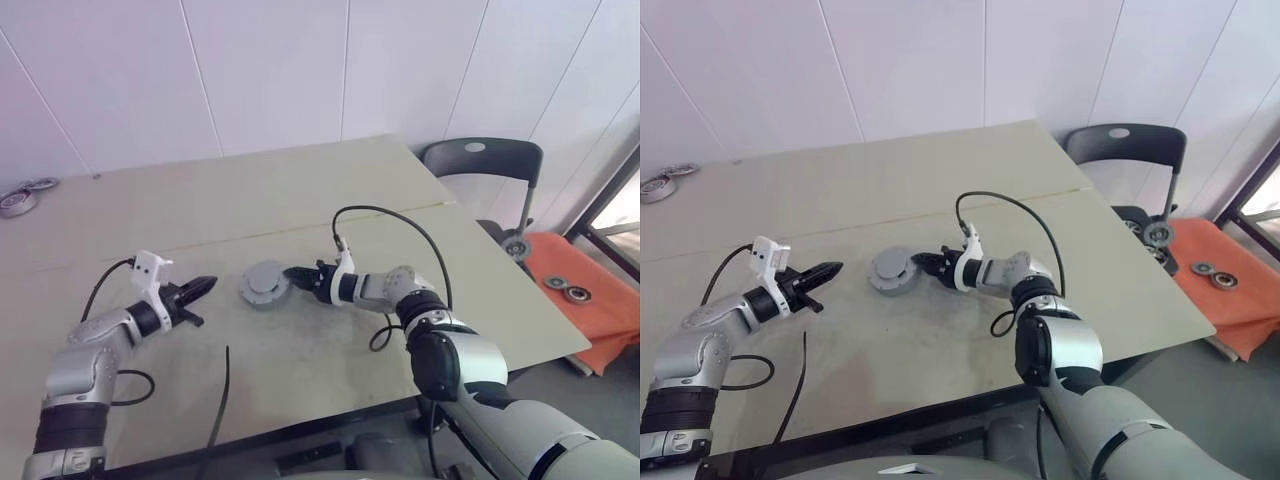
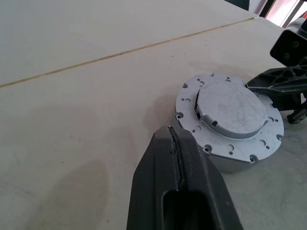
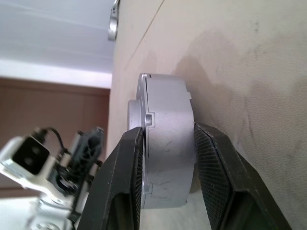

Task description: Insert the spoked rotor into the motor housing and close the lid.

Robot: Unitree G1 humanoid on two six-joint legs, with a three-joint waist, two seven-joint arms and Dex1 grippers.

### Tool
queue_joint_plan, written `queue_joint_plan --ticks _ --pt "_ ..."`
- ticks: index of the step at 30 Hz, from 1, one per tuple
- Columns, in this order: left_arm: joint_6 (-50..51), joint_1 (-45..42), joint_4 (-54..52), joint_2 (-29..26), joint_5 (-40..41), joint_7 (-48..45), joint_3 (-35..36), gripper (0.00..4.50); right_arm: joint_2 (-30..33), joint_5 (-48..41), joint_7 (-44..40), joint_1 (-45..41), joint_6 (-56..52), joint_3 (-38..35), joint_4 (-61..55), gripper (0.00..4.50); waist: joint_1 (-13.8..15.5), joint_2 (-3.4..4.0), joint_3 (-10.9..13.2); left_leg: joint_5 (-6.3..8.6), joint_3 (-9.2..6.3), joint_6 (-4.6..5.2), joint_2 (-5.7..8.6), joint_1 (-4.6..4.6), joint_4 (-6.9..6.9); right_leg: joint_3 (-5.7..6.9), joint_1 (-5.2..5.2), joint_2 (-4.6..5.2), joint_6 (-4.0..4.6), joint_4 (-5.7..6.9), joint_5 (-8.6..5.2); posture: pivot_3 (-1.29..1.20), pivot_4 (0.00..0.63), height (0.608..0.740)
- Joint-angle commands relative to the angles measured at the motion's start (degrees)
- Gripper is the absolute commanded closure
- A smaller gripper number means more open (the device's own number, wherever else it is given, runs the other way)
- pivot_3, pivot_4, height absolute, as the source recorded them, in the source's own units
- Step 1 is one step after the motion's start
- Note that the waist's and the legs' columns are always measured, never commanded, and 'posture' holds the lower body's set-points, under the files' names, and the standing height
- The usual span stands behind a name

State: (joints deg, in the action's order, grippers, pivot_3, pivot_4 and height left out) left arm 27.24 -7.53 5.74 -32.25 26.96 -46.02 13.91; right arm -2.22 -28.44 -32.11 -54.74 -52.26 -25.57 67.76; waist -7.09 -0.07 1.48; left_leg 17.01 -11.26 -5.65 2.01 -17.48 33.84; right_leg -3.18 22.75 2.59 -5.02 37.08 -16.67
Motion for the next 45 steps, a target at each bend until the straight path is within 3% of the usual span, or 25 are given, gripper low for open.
queue_joint_plan --ticks 1,16,26,30,37,45 --pt "-0.5 -0.7 -2.0 -0.1 0.4 0.1 0.2 4.50 -1.9 -1.7 2.4 0.0 -1.9 -1.7 2.1 3.09 0.0 -0.01 0.0 0.00 0.00 0.00 0.00 -0.01 0.00 0.00 0.00 0.00 0.09 0.00 0.05 0.00 0.000 0.740" --pt "-0.7 -1.0 -1.7 0.5 0.2 0.5 -0.1 4.50 -1.2 -11.9 11.6 -0.4 -11.3 -14.7 6.6 3.09 0.1 -0.28 0.1 0.01 0.01 0.01 0.03 -0.16 0.00 0.00 0.10 0.03 0.17 -0.07 0.11 0.00 0.000 0.740" --pt "-0.7 -1.3 -1.3 0.4 0.2 0.4 -0.1 4.50 -1.1 -11.9 12.0 -0.1 -11.0 -14.8 6.0 3.09 0.2 -0.28 0.1 0.01 0.02 0.01 0.05 -0.21 0.09 0.00 0.09 0.04 0.14 -0.07 0.13 0.00 0.000 0.740" --pt "-0.7 -1.3 -1.3 0.4 0.1 0.4 -0.1 4.50 -1.1 -10.1 9.6 0.1 -10.1 -12.4 5.0 3.09 0.2 -0.28 0.1 0.01 0.02 0.01 0.05 -0.21 0.10 0.00 0.09 0.04 0.11 -0.07 0.14 0.00 0.000 0.740" --pt "-0.8 -1.4 -1.2 0.5 0.1 0.6 -0.4 4.50 -0.5 2.4 -3.8 1.4 -6.4 5.6 1.9 3.09 0.2 -0.07 0.3 0.01 0.02 0.01 0.05 0.05 0.25 0.02 -0.21 0.03 -0.20 -0.05 0.07 0.00 0.000 0.740" --pt "-1.0 -1.6 -1.2 0.8 0.0 0.9 -0.8 4.50 0.1 4.2 -5.2 1.2 -4.6 8.5 2.8 3.09 0.9 -0.06 0.3 -0.01 0.00 -0.01 0.09 0.10 0.42 0.02 -0.35 0.04 -0.26 -0.04 0.23 0.00 0.000 0.740"
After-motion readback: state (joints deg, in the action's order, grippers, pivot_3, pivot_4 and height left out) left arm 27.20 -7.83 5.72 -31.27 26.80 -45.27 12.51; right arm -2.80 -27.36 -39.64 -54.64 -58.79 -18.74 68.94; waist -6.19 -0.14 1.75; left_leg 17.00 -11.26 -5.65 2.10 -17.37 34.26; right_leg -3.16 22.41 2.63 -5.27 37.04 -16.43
